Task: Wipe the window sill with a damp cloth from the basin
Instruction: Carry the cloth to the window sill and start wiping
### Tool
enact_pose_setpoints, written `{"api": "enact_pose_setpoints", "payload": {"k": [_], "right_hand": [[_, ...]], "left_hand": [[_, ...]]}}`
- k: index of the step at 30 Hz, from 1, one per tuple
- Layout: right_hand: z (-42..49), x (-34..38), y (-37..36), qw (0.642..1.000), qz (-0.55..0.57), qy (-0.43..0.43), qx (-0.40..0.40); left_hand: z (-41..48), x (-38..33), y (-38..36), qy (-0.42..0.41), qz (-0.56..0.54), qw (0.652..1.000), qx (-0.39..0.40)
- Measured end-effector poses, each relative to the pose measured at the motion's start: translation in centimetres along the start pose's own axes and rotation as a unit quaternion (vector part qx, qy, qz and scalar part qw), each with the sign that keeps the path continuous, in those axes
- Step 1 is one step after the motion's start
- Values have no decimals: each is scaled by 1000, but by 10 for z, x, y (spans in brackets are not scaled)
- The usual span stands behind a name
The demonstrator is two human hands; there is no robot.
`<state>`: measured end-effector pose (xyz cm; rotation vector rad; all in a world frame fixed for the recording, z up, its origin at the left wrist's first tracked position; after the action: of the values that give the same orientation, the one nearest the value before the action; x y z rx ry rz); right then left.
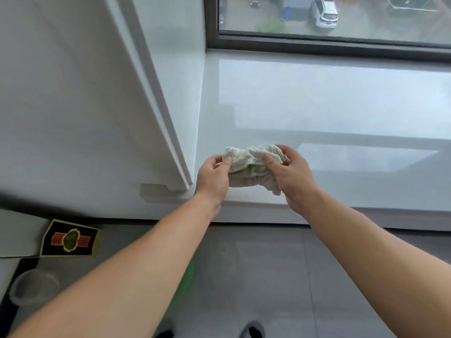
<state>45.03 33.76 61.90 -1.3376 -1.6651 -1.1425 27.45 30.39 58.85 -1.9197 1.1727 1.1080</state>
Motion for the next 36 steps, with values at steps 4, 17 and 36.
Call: {"api": "enact_pose_setpoints", "payload": {"k": [4,17,36], "right_hand": [[44,-7,11,1000,-11,-11,4],[209,43,3,986,-160,38,15],[292,51,-61,575,-593,485,288]], "left_hand": [[27,-4,-13,-19,23,997,-77],[155,-51,-64,-98,197,964,-152],[209,-51,-62,-201,505,824,-160]]}}
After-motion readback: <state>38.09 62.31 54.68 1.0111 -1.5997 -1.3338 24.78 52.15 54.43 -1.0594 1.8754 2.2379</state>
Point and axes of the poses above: each hand's wrist, its own z-axis towards the middle knuckle, its own y-axis out of the back of the hand, x = y × z, the point moved 5 cm from there along z, towards the middle knuckle, and after that the axes turned 7 degrees about -z, right-handed, at the moved point
